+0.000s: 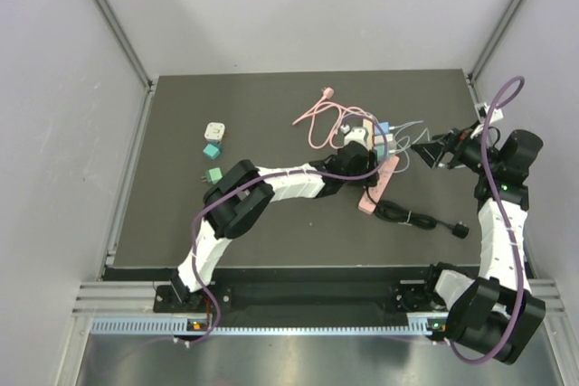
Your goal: Pull the plug off the socket
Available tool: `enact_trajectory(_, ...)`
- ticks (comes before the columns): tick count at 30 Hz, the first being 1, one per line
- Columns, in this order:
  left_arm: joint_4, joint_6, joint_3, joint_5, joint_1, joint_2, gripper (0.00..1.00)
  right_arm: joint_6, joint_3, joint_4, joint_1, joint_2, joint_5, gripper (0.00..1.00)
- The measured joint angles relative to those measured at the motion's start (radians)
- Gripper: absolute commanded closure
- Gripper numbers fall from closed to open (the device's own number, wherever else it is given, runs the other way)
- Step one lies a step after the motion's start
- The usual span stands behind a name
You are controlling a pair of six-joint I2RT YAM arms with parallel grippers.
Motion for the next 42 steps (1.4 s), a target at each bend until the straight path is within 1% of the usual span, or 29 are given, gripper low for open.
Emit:
enact_trajectory(7,-0.018,0.004,0.078,-0.031,0.0,0.047,0.44,0.006,-0.001,0.0,-0.01,0.0,-0.006,0.0)
enact_trajectory(8,-0.022,0.005,0.085,-0.031,0.0,0.051,0.51,0.006,-0.001,0.001,-0.012,0.0,-0.008,0.0)
enact_trajectory(10,-0.034,0.004,0.094,-0.04,0.0,0.055,0.58,0.008,-0.002,0.002,-0.015,0.001,-0.01,0.0)
enact_trajectory(12,-0.043,-0.01,0.095,-0.056,0.0,0.055,0.75,0.009,-0.006,0.008,-0.017,0.001,-0.011,0.0)
enact_trajectory(14,-0.032,0.002,0.098,-0.051,0.0,0.055,0.87,0.01,-0.009,0.008,-0.017,0.002,-0.014,0.0)
enact_trajectory(15,-0.031,0.014,0.096,-0.046,0.0,0.055,1.0,0.01,-0.013,0.01,-0.017,0.002,-0.016,0.0)
enact_trajectory(20,0.022,0.031,0.042,-0.047,0.0,0.032,1.0,0.016,-0.019,0.015,-0.019,0.009,-0.024,0.0)
enact_trajectory(25,0.071,0.029,-0.074,-0.047,0.001,-0.036,1.0,0.04,-0.03,0.039,-0.019,0.015,-0.041,0.01)
enact_trajectory(28,0.094,0.026,-0.144,-0.048,0.003,-0.085,1.0,0.061,-0.045,0.056,-0.019,0.026,-0.051,0.03)
enact_trajectory(31,0.133,0.018,-0.204,-0.05,0.003,-0.129,1.0,0.087,-0.054,0.064,-0.009,0.039,-0.051,0.07)
enact_trajectory(32,0.145,0.014,-0.218,-0.05,0.003,-0.14,1.0,0.094,-0.055,0.069,-0.002,0.045,-0.05,0.09)
enact_trajectory(37,0.228,-0.019,-0.277,-0.05,0.002,-0.193,1.0,0.102,-0.057,0.067,0.095,0.092,-0.019,0.14)
enact_trajectory(38,0.24,-0.028,-0.282,-0.049,0.002,-0.2,1.0,0.102,-0.057,0.065,0.116,0.104,-0.011,0.16)
enact_trajectory(42,0.288,-0.055,-0.309,-0.049,0.002,-0.23,1.0,0.108,-0.057,0.052,0.19,0.151,0.018,0.19)
